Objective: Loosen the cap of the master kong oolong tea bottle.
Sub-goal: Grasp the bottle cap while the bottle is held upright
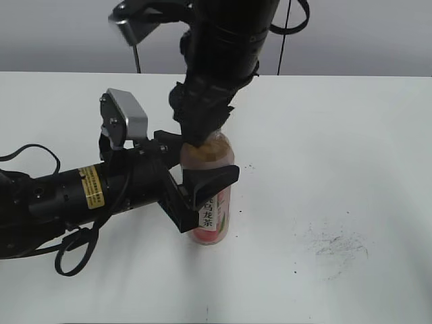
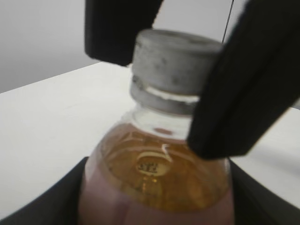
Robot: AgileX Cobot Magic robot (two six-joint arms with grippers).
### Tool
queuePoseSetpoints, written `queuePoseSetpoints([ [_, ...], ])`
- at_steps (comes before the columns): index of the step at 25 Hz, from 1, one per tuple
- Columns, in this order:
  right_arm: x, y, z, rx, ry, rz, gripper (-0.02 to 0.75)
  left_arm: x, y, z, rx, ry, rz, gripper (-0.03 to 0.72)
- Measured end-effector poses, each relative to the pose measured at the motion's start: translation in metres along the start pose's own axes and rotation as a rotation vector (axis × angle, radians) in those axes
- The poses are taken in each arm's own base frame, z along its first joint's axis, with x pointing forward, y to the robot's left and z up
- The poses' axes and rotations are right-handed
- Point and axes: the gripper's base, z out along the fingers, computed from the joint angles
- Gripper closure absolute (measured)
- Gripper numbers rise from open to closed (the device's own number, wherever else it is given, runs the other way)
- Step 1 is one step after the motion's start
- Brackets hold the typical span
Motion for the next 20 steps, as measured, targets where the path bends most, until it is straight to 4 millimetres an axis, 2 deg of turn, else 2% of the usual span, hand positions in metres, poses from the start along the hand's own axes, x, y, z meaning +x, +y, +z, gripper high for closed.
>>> queuePoseSetpoints([
  [5,-0.0004,0.0007,0.0000,-0.009,-0.003,0.435,0.218,0.0000,-0.0001,0.0000,0.001,0.000,0.000,0.239],
  [9,-0.0003,0.0008,0.0002,-0.009,-0.001,0.651,0.232,0.0000,-0.0001,0.0000,0.001,0.000,0.000,0.239],
  [13,-0.0003,0.0008,0.0002,-0.009,-0.001,0.735,0.282,0.0000,-0.0001,0.0000,0.001,0.000,0.000,0.239],
  [20,-0.0004,0.0015,-0.0007,-0.017,-0.003,0.753,0.372,0.0000,-0.0001,0.0000,0.002,0.001,0.001,0.239],
])
